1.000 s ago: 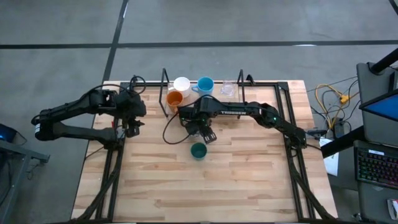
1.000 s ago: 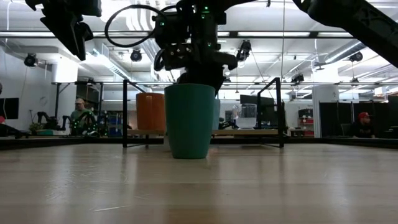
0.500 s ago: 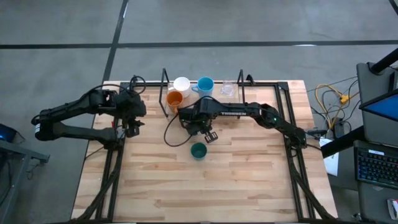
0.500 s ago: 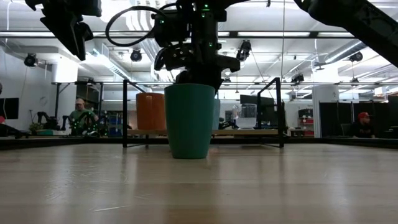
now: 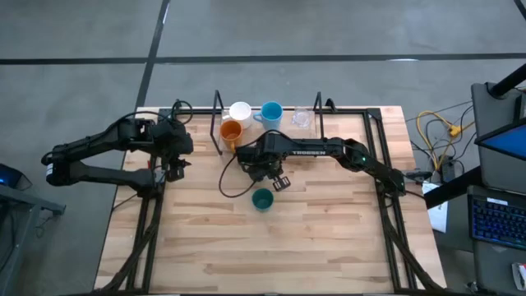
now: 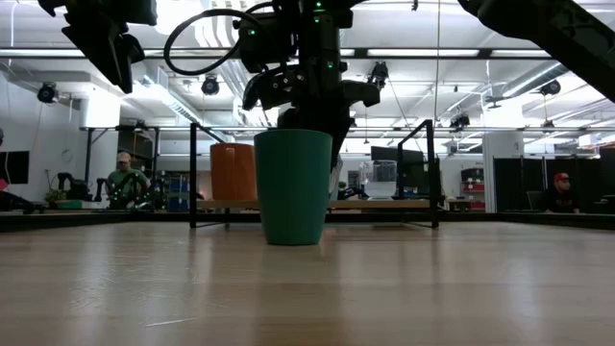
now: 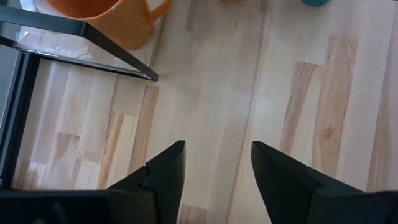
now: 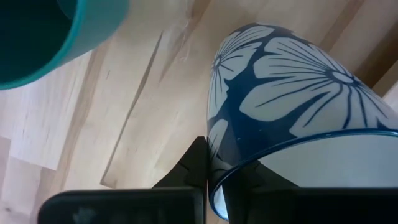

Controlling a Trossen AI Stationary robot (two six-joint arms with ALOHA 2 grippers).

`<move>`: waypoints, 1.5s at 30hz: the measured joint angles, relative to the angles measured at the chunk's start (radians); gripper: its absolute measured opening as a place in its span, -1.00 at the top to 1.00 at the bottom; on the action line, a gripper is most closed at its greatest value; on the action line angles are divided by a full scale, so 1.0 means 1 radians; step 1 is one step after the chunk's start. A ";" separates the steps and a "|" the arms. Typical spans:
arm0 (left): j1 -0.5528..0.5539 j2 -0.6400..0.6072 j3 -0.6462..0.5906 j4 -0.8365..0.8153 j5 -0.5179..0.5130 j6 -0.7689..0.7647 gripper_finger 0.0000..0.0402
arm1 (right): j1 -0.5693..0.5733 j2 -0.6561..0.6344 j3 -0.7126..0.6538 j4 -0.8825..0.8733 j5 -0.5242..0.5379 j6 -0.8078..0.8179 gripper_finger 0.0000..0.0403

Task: Stack small to large cups/mugs on shelf
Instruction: Put the blue mug on the shelf

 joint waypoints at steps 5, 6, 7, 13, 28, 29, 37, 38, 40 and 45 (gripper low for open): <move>0.000 0.000 0.000 0.000 0.000 0.023 0.16 | 0.013 0.000 0.000 -0.020 -0.013 0.023 0.93; 0.000 0.000 0.000 0.000 0.000 0.024 0.16 | 0.013 0.000 0.000 -0.025 -0.020 0.038 0.93; 0.000 0.000 0.000 0.000 0.000 0.024 0.16 | 0.014 -0.001 0.000 -0.030 -0.025 0.057 0.93; 0.000 0.000 0.000 0.000 0.000 0.025 0.16 | 0.013 -0.006 0.012 -0.044 -0.099 0.202 0.93; 0.001 0.000 0.000 0.000 0.000 0.026 0.16 | 0.016 -0.003 0.011 -0.115 -0.226 0.293 0.93; 0.001 0.000 0.000 0.000 -0.001 0.026 0.16 | 0.015 -0.003 0.010 -0.114 -0.223 0.303 0.93; 0.001 0.000 0.000 0.000 0.000 0.025 0.16 | 0.012 -0.004 0.009 -0.093 -0.217 0.428 0.93; 0.001 0.000 0.000 0.000 -0.001 0.025 0.16 | 0.012 -0.006 0.007 -0.084 -0.217 0.451 0.93; 0.001 0.000 0.000 0.000 0.000 0.025 0.16 | 0.011 -0.006 0.012 -0.054 -0.210 0.483 0.93; 0.001 0.000 0.000 0.000 0.000 0.023 0.16 | 0.007 -0.006 0.042 0.043 -0.199 0.501 0.93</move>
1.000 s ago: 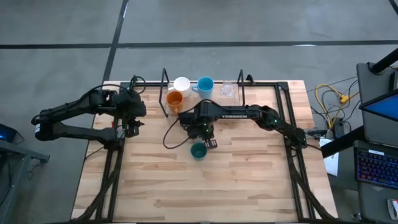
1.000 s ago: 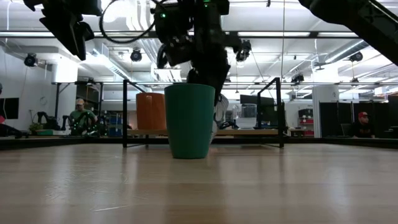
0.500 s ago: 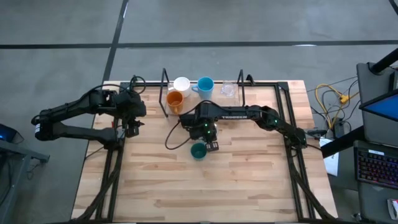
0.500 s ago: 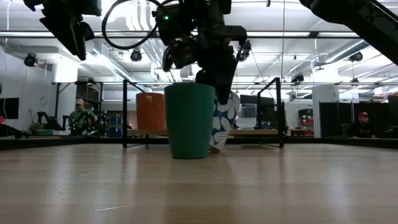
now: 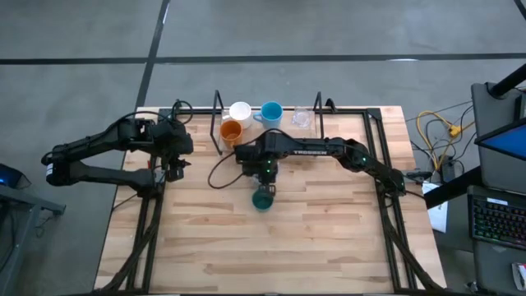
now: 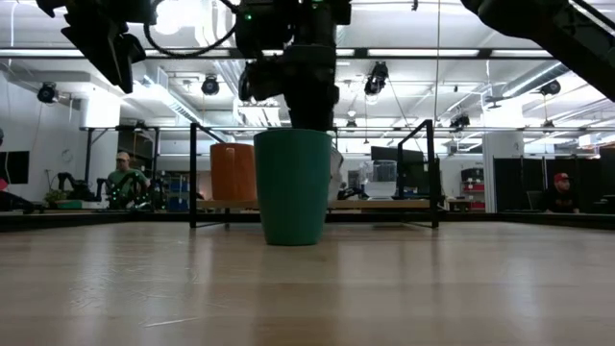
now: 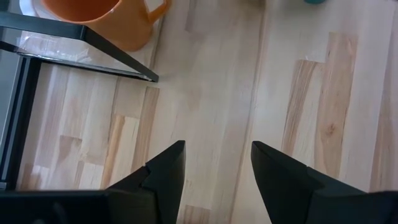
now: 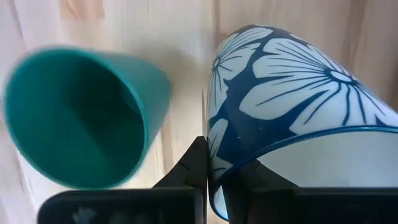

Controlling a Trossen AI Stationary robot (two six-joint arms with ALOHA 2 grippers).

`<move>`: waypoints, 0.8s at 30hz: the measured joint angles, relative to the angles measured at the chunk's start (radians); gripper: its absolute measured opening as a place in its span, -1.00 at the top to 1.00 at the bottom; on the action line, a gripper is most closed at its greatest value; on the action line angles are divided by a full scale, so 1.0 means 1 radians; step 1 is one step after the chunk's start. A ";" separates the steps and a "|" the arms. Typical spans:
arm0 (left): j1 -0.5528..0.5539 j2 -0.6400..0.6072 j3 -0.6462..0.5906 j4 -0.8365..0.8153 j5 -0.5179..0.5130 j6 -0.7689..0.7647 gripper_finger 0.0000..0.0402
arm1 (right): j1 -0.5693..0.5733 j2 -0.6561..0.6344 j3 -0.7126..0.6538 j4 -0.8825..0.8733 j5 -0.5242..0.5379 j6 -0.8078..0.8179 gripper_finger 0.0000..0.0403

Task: Stack small to large cups/mugs on shelf
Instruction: Put the blue mug on the shelf

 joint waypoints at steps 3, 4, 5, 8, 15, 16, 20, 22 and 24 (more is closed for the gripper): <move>-0.001 0.000 0.000 0.000 0.000 -0.002 0.16 | -0.002 0.000 0.006 0.049 -0.030 0.011 0.93; -0.001 0.000 0.000 0.000 0.000 -0.003 0.16 | -0.004 0.001 0.006 0.049 -0.036 0.012 0.93; -0.001 0.000 0.000 0.000 0.000 -0.005 0.16 | -0.004 0.003 0.006 0.039 -0.035 0.012 0.94; -0.001 0.000 0.000 0.000 0.000 -0.006 0.16 | -0.005 0.012 0.004 -0.002 -0.005 0.012 0.94; -0.001 0.000 0.000 0.000 0.000 -0.007 0.16 | -0.006 0.024 0.005 -0.131 0.049 -0.032 0.94; 0.000 0.000 0.000 0.000 0.000 -0.007 0.16 | -0.006 0.024 0.005 -0.147 0.051 -0.037 0.94; 0.000 0.000 0.000 0.001 0.000 -0.007 0.16 | -0.005 0.025 0.002 -0.166 0.067 -0.037 0.94; 0.000 0.000 0.000 0.001 0.000 -0.007 0.16 | -0.005 0.025 0.002 -0.166 0.067 -0.037 0.94; 0.000 0.000 0.000 0.001 0.000 -0.007 0.16 | -0.005 0.025 -0.001 -0.164 0.067 -0.037 0.94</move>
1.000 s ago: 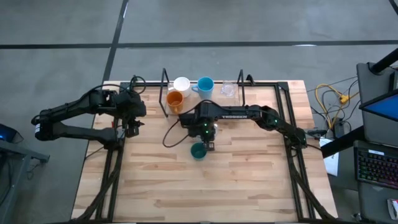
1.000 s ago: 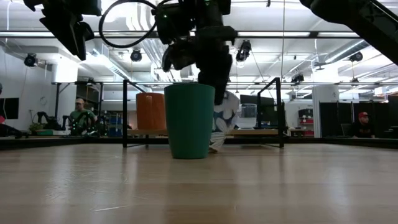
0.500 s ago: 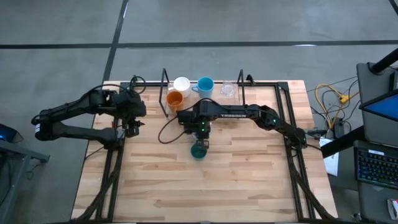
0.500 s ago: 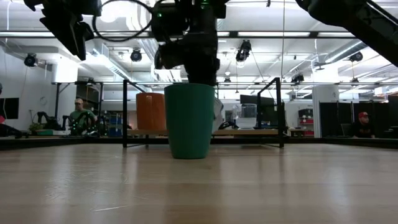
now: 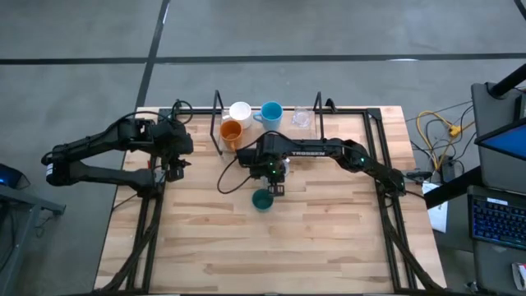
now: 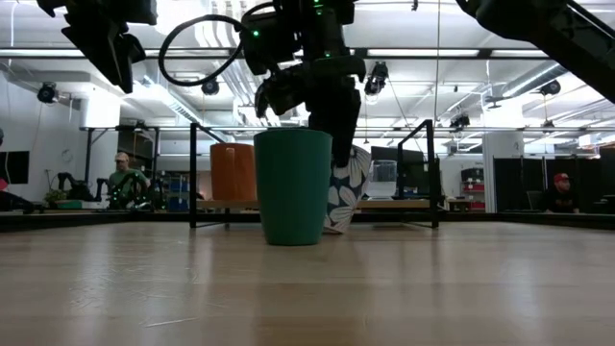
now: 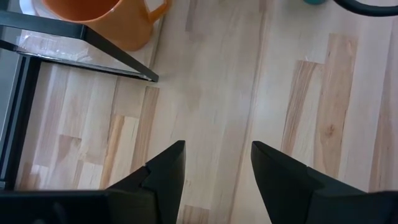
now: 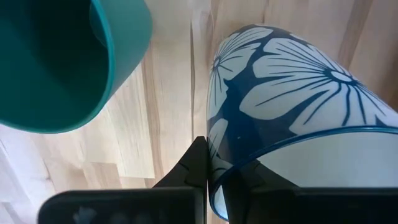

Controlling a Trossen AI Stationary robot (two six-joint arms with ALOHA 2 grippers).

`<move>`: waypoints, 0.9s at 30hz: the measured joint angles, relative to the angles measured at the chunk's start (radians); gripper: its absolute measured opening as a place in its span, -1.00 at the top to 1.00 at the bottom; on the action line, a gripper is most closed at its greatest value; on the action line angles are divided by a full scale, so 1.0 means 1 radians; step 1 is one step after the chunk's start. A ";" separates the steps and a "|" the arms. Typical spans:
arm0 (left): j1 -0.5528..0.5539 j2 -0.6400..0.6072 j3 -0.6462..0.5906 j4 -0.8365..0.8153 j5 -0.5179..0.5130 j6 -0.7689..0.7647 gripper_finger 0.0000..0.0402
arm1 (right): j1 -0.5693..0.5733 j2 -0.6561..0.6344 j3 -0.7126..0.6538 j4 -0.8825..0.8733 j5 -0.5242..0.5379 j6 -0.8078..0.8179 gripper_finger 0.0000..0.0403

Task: Stack small to large cups/mugs on shelf
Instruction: Put the blue mug on the shelf

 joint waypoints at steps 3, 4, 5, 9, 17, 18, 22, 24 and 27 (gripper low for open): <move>0.000 0.000 0.000 0.000 0.000 0.000 0.16 | 0.000 0.000 -0.002 0.001 0.001 0.000 0.94; 0.000 0.000 0.000 0.000 0.000 0.000 0.16 | 0.000 0.000 -0.002 0.001 0.001 -0.001 0.94; 0.000 0.000 0.000 0.000 0.000 0.000 0.16 | 0.000 0.000 -0.002 0.002 0.001 -0.001 0.94; 0.001 0.000 0.000 0.000 0.000 0.000 0.16 | -0.002 0.000 -0.003 0.002 0.000 -0.003 0.94; 0.000 0.026 0.000 0.075 0.005 0.006 0.16 | 0.000 0.000 -0.004 0.001 0.004 -0.048 0.94; 0.001 0.038 0.000 0.090 0.022 0.008 0.16 | 0.002 0.000 -0.004 0.002 0.014 -0.055 0.94; 0.000 0.094 0.005 0.107 0.105 0.032 0.16 | 0.004 0.001 -0.004 0.015 0.047 -0.055 0.94; 0.000 0.122 0.006 0.106 0.108 0.034 0.16 | 0.002 0.001 -0.004 0.021 0.050 -0.041 0.94; 0.001 0.154 0.005 0.106 0.108 0.057 0.16 | 0.002 0.001 -0.004 0.027 0.054 -0.027 0.91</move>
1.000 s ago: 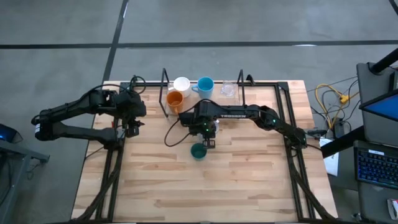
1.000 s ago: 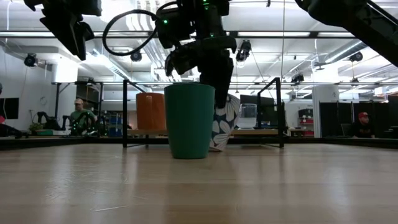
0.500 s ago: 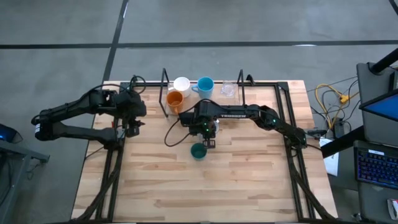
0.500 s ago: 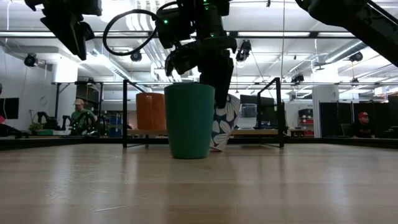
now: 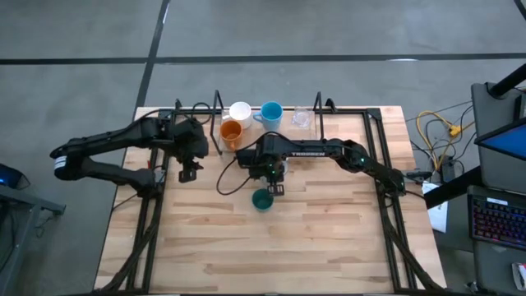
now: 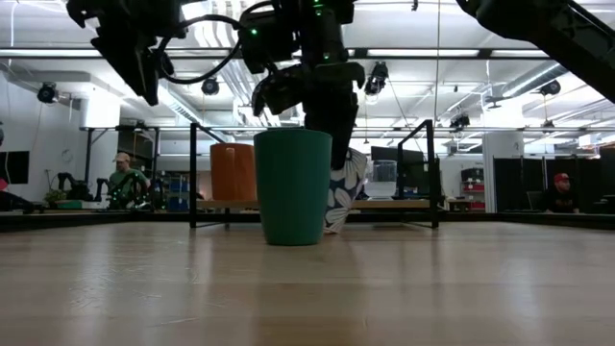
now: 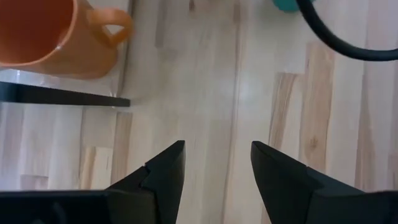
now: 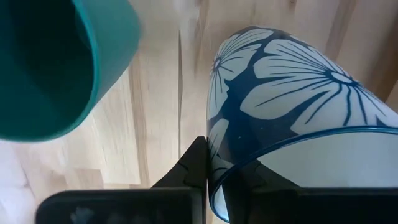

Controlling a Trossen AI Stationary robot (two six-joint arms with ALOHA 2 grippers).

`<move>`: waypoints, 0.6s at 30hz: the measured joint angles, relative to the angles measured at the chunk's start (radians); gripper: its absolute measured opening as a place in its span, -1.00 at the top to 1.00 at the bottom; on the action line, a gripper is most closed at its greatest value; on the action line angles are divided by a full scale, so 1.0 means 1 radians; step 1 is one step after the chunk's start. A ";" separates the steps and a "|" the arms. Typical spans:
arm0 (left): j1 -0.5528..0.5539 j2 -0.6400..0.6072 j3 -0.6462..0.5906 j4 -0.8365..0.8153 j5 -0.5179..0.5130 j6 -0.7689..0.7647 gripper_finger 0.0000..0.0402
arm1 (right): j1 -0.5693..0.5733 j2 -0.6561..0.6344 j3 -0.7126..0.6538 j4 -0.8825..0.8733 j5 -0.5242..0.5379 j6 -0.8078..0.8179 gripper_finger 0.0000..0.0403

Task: Stack small to large cups/mugs on shelf
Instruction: Put the blue mug on the shelf

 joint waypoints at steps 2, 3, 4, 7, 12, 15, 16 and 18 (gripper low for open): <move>0.000 0.015 0.001 -0.001 0.000 0.012 0.16 | 0.002 0.000 0.000 0.009 0.001 0.013 0.85; 0.000 0.020 0.003 0.000 0.000 0.015 0.16 | 0.002 0.001 0.000 0.019 0.001 0.019 0.82; 0.000 0.023 0.003 0.001 0.000 0.020 0.16 | 0.002 0.001 0.000 0.031 0.001 0.023 0.78; 0.000 0.025 0.006 0.001 0.001 0.022 0.16 | 0.002 0.003 -0.001 0.029 0.004 0.029 0.67; 0.000 0.014 0.006 0.001 0.001 0.022 0.16 | 0.002 0.003 -0.001 0.051 0.005 0.027 0.54; 0.000 0.009 0.006 0.001 0.001 0.022 0.16 | 0.002 0.003 -0.001 0.060 0.005 0.027 0.47; 0.000 0.008 0.006 0.001 0.001 0.022 0.16 | 0.002 0.003 -0.001 0.066 0.005 0.027 0.45; 0.000 0.005 0.006 0.001 0.001 0.022 0.16 | 0.002 0.003 -0.001 0.071 0.005 0.027 0.41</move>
